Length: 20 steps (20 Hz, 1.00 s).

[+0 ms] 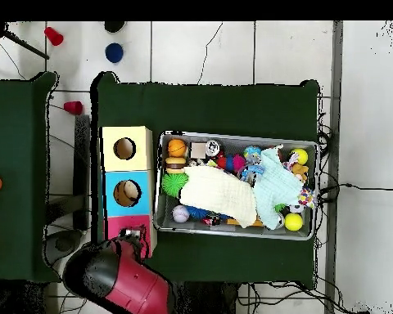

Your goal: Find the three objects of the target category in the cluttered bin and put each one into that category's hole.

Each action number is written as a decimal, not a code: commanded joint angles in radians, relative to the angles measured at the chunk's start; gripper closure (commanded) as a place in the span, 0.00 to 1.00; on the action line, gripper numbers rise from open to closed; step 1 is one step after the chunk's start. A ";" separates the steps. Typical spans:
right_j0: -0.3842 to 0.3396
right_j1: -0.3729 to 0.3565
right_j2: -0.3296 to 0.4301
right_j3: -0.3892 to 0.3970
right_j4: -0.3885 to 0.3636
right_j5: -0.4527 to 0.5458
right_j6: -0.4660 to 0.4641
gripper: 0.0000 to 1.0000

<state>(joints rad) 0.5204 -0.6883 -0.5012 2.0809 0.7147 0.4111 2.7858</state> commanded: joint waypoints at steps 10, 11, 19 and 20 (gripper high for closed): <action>-0.372 -0.043 0.176 -0.053 -0.311 -0.084 -0.195 0.00; -0.395 -0.045 0.192 -0.058 -0.330 -0.099 -0.190 0.00; -0.629 -0.066 0.330 -0.105 -0.489 -0.111 -0.232 0.00; -0.658 -0.067 0.347 -0.111 -0.507 -0.111 -0.238 0.00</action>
<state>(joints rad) -0.0298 -0.7473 -0.3390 2.0612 0.3100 0.3448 2.7854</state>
